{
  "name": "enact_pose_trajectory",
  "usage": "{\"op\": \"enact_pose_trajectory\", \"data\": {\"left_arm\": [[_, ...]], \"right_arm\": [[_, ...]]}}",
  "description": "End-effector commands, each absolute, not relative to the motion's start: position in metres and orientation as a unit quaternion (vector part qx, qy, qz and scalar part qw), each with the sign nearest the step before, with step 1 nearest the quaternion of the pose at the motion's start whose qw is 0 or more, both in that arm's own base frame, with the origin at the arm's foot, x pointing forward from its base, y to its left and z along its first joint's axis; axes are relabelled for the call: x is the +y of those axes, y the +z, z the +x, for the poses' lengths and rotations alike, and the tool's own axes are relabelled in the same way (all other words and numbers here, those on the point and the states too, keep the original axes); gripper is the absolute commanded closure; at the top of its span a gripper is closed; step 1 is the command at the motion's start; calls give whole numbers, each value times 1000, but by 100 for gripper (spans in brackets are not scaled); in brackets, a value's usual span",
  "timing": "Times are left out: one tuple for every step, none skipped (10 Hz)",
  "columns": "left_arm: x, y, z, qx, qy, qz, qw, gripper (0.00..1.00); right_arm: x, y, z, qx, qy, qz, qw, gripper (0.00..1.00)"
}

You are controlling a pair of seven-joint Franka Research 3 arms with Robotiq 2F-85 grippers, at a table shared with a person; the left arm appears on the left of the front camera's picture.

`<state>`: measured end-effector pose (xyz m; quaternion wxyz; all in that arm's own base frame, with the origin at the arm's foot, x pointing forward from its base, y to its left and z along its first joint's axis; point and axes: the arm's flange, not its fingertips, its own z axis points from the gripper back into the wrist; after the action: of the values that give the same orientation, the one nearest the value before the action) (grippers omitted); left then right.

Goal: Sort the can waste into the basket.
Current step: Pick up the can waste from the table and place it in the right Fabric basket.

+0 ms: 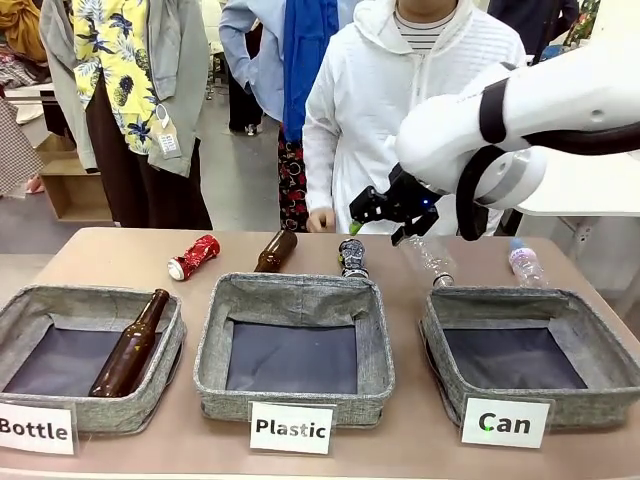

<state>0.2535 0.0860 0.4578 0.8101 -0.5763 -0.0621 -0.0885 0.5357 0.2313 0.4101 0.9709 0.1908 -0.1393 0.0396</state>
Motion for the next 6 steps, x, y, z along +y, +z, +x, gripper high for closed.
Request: {"op": "enact_pose_trajectory", "data": {"left_arm": [[87,462,253,-68,-88,-574,811,0],[87,462,253,-68,-88,-574,811,0],[87,462,253,-68,-88,-574,811,0],[87,462,253,-68,-88,-574,811,0],[87,462,253,-68,-88,-574,811,0],[87,462,253,-68,-88,-574,811,0]], "right_arm": [[264,404,567,-107,20,141,984,0],[276,396,576,-100,20,112,988,0],[285,387,583,-87,20,90,992,0],[291,380,588,-82,14,65,994,0],[296,374,590,-79,13,45,996,0],[301,369,595,-73,15,32,997,0]]}}
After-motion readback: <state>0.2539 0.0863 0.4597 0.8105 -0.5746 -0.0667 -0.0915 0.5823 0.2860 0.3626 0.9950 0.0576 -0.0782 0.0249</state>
